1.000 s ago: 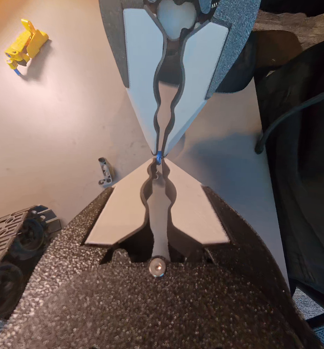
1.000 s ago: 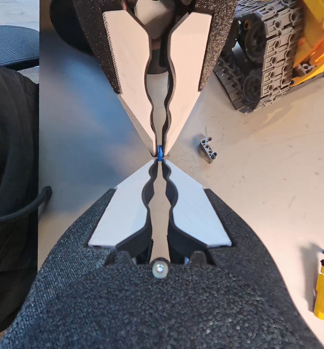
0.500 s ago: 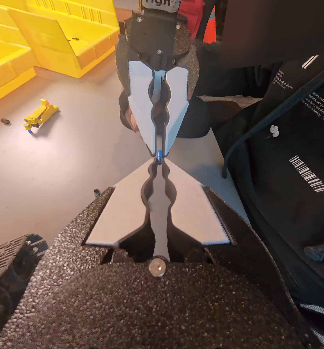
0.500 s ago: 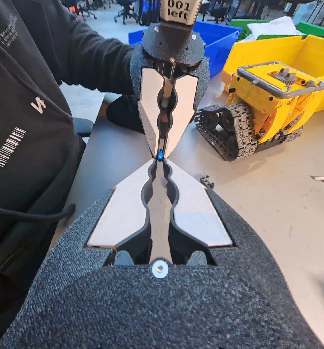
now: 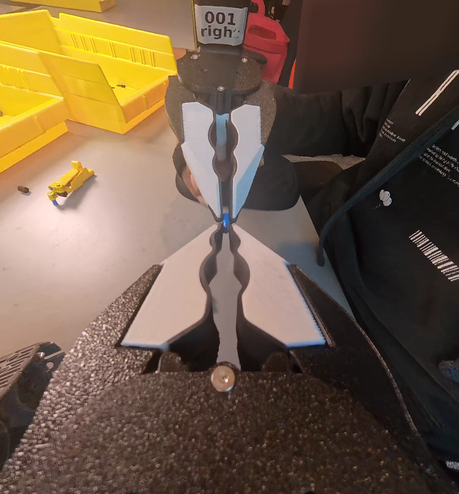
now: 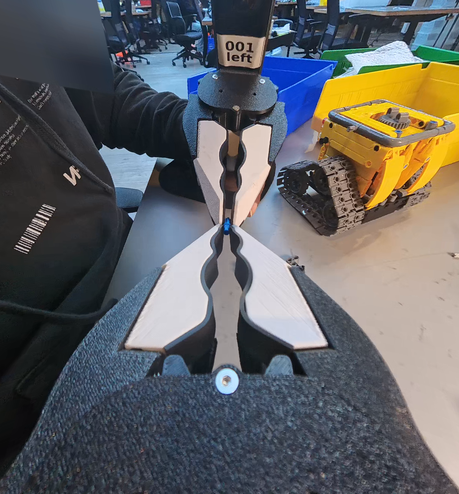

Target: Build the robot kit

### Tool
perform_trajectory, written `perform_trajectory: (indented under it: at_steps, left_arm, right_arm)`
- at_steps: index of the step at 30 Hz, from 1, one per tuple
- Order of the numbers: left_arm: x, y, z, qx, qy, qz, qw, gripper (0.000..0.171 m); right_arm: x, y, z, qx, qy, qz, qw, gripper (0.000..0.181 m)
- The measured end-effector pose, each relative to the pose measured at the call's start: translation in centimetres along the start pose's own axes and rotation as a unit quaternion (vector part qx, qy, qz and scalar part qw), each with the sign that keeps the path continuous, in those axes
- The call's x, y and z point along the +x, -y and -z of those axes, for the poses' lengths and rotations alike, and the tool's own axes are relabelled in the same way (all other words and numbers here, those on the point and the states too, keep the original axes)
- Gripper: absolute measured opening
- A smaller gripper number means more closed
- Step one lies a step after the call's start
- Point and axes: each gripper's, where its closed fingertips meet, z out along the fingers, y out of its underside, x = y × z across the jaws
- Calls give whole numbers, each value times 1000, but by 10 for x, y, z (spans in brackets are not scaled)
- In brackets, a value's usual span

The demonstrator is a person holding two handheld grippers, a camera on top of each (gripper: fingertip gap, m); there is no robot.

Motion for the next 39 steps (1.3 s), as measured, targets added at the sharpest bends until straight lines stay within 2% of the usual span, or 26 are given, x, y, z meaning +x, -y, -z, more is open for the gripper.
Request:
perform_trajectory:
  at_steps: [4,6,8,10,15,18,21,23,27,29,39]
  left_arm:
    - [-6,-13,0,-41,18,-1,999,6]
    - [-16,-27,4,-88,47,4,995,13]
    - [-21,-46,5,-146,58,29,987,26]
    - [-20,-59,1,-183,61,46,980,31]
    - [-26,-88,-8,-261,92,18,961,28]
    - [-29,-87,-7,-265,92,17,960,14]
    - [-30,-87,-8,-266,89,-4,960,13]
    - [-30,-80,-11,-236,95,-13,967,13]
    - [-30,-46,-4,-136,111,-15,984,13]
    - [-31,-37,0,-112,117,-14,987,14]
    - [-28,-35,-6,-112,113,-20,987,14]
  right_arm:
    - [5,-11,-4,-37,-6,1,999,4]
    - [11,-22,-4,-70,-17,-3,997,4]
    - [22,-39,-4,-123,-40,9,992,4]
    - [24,-48,-6,-151,-36,3,988,4]
    - [28,-55,-9,-172,-35,-4,984,4]
    - [28,-57,-7,-175,-32,-6,984,4]
    - [27,-58,-8,-173,-31,-5,984,4]
    - [29,-58,-7,-172,-36,-6,984,4]
    - [28,-50,-5,-150,-38,-1,988,4]
    - [28,-45,-4,-136,-39,-2,990,4]
    - [24,-36,-2,-114,-37,-1,993,4]
